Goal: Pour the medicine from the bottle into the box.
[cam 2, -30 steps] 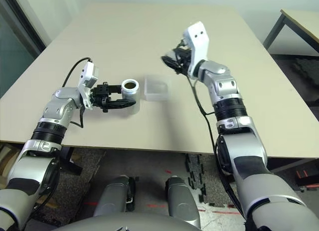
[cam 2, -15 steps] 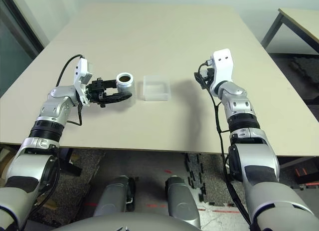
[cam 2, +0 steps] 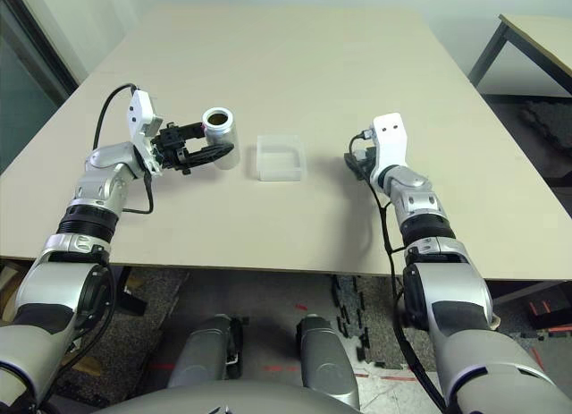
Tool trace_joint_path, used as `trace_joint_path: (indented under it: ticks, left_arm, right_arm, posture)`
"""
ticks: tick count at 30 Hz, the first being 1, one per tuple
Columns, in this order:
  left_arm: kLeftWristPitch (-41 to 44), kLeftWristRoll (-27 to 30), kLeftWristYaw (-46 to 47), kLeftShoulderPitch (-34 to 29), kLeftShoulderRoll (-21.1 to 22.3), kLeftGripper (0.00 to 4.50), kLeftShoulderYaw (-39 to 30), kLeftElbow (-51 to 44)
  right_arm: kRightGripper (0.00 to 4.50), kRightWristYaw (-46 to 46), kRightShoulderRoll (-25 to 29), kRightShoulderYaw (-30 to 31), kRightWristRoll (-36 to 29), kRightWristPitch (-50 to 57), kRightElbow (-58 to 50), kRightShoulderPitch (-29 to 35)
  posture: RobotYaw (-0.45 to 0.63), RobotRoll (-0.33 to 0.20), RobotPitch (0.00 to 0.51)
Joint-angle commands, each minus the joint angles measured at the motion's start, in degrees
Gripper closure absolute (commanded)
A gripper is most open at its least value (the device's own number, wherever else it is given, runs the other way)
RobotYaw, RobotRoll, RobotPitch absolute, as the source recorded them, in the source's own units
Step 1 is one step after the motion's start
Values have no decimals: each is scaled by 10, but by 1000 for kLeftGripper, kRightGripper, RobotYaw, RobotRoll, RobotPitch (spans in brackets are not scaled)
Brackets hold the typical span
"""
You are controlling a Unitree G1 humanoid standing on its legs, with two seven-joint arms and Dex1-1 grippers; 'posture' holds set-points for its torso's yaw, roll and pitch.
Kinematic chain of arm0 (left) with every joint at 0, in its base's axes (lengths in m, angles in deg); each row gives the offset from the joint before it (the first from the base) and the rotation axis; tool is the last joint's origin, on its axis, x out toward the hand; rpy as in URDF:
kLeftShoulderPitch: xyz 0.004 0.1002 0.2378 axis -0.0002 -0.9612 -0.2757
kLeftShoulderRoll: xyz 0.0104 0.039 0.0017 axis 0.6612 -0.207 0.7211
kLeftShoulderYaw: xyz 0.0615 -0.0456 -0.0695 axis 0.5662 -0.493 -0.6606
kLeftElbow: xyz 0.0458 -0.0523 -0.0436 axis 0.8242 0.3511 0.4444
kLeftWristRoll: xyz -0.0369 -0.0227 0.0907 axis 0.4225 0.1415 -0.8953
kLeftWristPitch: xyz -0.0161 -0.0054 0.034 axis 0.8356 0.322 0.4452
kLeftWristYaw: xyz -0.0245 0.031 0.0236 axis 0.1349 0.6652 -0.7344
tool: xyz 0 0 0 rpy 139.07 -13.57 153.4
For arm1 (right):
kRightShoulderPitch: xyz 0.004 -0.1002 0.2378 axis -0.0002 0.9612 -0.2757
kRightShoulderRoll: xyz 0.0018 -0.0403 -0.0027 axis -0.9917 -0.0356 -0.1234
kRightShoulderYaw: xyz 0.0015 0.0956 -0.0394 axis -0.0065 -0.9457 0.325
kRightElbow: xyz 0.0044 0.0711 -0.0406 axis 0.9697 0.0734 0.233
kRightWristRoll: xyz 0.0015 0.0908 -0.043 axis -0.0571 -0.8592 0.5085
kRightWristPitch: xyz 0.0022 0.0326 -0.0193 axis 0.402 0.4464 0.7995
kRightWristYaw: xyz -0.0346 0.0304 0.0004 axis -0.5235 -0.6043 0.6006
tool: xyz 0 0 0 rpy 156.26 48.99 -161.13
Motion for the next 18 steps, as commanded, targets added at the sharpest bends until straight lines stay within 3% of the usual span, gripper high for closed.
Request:
trace_joint_path:
  ticks: [1, 8, 12, 14, 18]
  left_arm:
    - [24, -21, 8, -4, 1, 2013, 15, 1]
    - [20, -55, 67, 11, -5, 2013, 23, 10]
    - [-34, -114, 144, 62, -11, 2013, 41, 63]
    - [-63, -147, 182, 99, -22, 2013, 56, 97]
    - [-140, -283, 302, 189, -36, 2013, 144, 186]
  right_arm:
    - [0, -10, 22, 10, 18, -55, -43, 17]
    - [0, -99, 53, 16, -7, -57, -214, 89]
    - [0, -161, 79, 21, -27, -7, -325, 136]
    - [0, -169, 86, 19, -28, 5, -347, 145]
    - [0, -178, 91, 10, -38, 23, -367, 148]
  posture:
    - [-38, 0, 71]
    - [-40, 0, 73]
    - [-54, 0, 76]
    - [-54, 0, 74]
    - [-55, 0, 71]
